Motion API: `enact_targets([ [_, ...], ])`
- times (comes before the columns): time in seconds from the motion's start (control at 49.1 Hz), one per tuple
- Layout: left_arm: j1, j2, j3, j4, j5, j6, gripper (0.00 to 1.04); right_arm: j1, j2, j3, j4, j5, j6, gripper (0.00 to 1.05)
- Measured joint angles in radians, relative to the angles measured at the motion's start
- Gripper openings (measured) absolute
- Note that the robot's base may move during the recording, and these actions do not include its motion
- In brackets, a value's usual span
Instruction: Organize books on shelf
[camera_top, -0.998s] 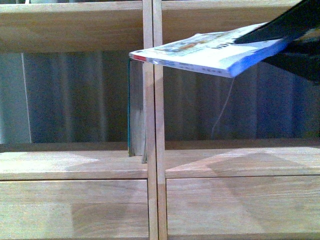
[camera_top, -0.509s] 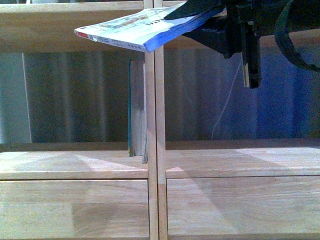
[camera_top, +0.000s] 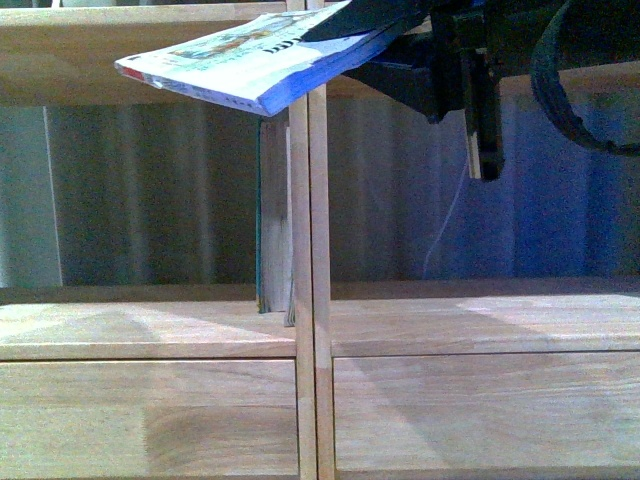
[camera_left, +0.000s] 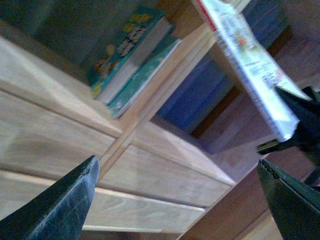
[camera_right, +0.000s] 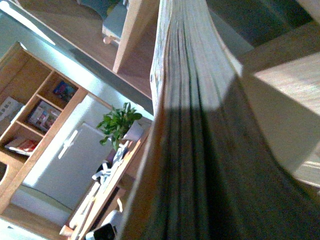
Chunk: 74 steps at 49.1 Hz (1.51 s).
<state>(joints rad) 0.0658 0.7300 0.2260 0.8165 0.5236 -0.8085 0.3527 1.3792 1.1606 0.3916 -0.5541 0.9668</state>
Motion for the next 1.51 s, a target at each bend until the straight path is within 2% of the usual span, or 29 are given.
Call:
enact_targets([
  [0.143, -0.046, 0.059, 0.045, 0.109, -0.023, -0.093, 0.97, 0.026, -0.01, -0.014, 0.0, -0.009, -0.014, 0.07],
  [0.265, -0.078, 0.092, 0.093, 0.137, -0.026, -0.129, 0.97, 0.039, -0.019, -0.031, 0.006, -0.013, -0.019, 0.07],
  [0.57, -0.042, 0.157, 0.15, 0.217, -0.014, -0.191, 0.97, 0.058, -0.096, -0.12, 0.029, -0.044, -0.016, 0.07],
  [0.815, -0.056, 0.166, 0.174, 0.226, -0.014, -0.202, 0.97, 0.103, -0.165, -0.18, 0.047, -0.065, 0.009, 0.07],
  [1.1, -0.072, 0.173, 0.194, 0.238, -0.026, -0.21, 0.97, 0.2, -0.225, -0.23, 0.029, -0.075, 0.008, 0.07],
  [1.406, -0.105, 0.166, 0.204, 0.215, -0.06, -0.206, 0.97, 0.302, -0.232, -0.27, 0.017, -0.037, -0.016, 0.07],
  [1.507, -0.11, 0.158, 0.204, 0.187, -0.078, -0.198, 0.86, 0.306, -0.232, -0.27, 0.017, -0.035, -0.019, 0.07],
])
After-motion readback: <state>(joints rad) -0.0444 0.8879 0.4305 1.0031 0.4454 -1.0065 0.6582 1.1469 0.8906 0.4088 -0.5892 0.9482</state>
